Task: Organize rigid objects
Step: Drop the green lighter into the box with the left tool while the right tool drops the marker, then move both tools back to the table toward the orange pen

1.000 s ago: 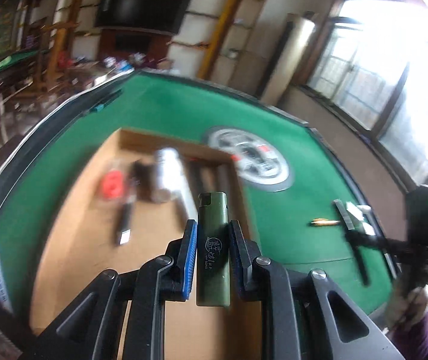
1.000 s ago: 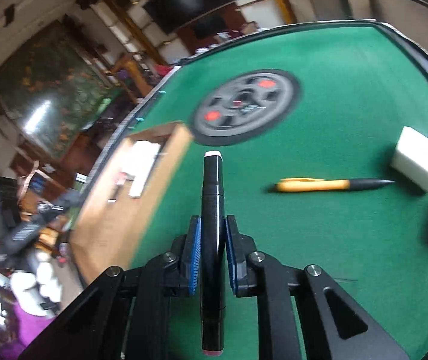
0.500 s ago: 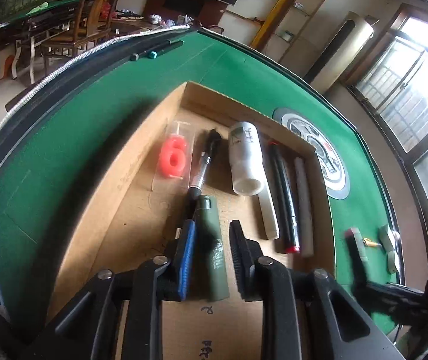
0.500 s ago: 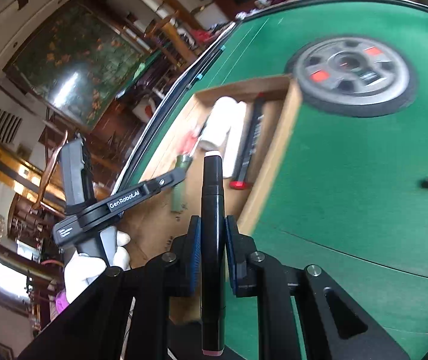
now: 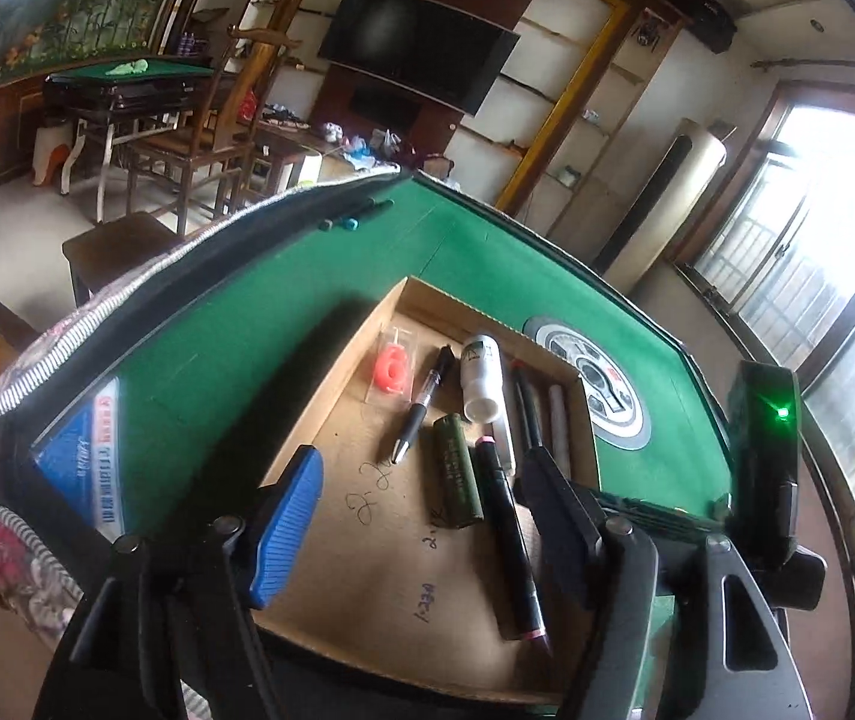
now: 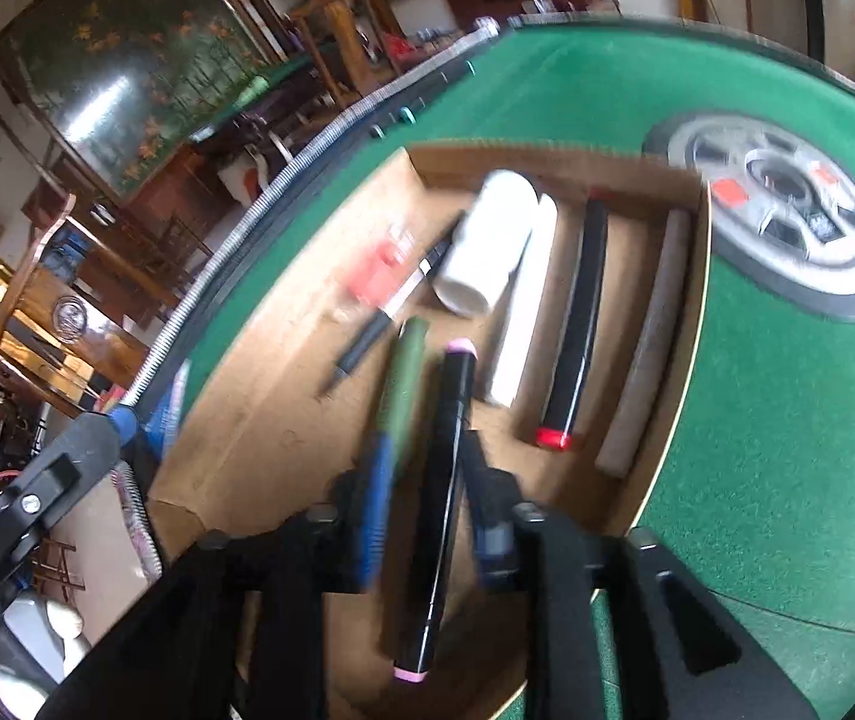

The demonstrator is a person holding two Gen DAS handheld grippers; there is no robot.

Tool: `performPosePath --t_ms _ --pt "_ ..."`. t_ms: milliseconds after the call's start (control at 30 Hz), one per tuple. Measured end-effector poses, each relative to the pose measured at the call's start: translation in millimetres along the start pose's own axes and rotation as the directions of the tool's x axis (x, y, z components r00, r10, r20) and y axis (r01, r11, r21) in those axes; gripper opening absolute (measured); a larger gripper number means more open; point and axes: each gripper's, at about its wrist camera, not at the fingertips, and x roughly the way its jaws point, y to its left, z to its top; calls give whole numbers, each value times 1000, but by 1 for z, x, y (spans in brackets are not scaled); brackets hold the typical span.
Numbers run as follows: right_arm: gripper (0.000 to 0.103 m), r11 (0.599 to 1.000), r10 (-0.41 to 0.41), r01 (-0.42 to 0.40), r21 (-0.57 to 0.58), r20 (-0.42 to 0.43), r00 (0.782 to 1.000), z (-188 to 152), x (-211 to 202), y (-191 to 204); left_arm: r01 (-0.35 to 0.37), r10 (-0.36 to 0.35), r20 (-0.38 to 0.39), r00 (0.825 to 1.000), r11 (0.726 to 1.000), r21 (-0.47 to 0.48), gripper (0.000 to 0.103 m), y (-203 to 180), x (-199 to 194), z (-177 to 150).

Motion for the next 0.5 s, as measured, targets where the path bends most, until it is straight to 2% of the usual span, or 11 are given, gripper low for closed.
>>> performPosePath --t_ms 33,67,200,333,500 --pt "49 1000 -10 10 -1 24 1000 -1 -5 -1 0 0 8 1000 1000 3 72 -1 -2 0" --pt "50 1000 -21 21 0 53 998 -2 -11 -2 3 -4 16 1000 1000 8 72 -4 -3 0" --pt "54 1000 -28 28 2 161 986 -8 -45 -14 13 -13 22 1000 999 33 73 -14 -3 -3" --pt "58 1000 -29 29 -1 211 977 -17 -65 -31 18 -17 -11 1000 999 43 73 -25 3 -11" --pt "60 993 -100 114 -42 252 963 -38 -97 -53 35 -34 -21 999 998 51 73 -39 4 -14"
